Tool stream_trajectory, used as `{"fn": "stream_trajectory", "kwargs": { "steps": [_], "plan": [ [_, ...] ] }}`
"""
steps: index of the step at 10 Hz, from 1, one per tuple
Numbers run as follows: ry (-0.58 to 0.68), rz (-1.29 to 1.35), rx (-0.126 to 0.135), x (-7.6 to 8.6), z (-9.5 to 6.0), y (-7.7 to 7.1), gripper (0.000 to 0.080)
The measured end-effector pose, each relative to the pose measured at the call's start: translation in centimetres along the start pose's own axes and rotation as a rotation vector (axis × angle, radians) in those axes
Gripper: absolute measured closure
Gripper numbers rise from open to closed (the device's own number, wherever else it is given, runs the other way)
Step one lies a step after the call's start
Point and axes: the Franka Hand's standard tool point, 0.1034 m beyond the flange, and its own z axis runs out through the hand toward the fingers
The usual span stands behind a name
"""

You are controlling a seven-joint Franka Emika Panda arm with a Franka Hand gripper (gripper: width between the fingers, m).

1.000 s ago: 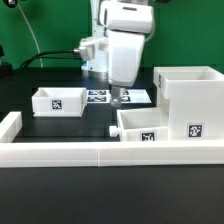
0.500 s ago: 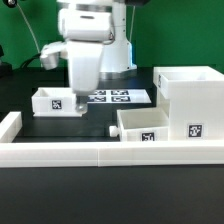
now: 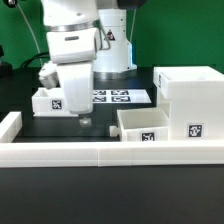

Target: Assemble drawer

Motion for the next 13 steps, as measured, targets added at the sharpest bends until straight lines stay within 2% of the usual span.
{"fn": "stream_trajectory", "kwargs": {
  "steps": [3,4,9,13],
  "plan": [
    [0.022,0.029,0.024,2.7,1.4,-0.4,0.0151],
    [0.022,0.06,0.023,3.3,1.6,-0.4,0.0151],
    [0.0,0.21,0.018,4.0,1.4,-0.1,0.0151],
    [-0.009,0.226,0.017,3.9,1.4,-0.1,0.0151]
  ]
}}
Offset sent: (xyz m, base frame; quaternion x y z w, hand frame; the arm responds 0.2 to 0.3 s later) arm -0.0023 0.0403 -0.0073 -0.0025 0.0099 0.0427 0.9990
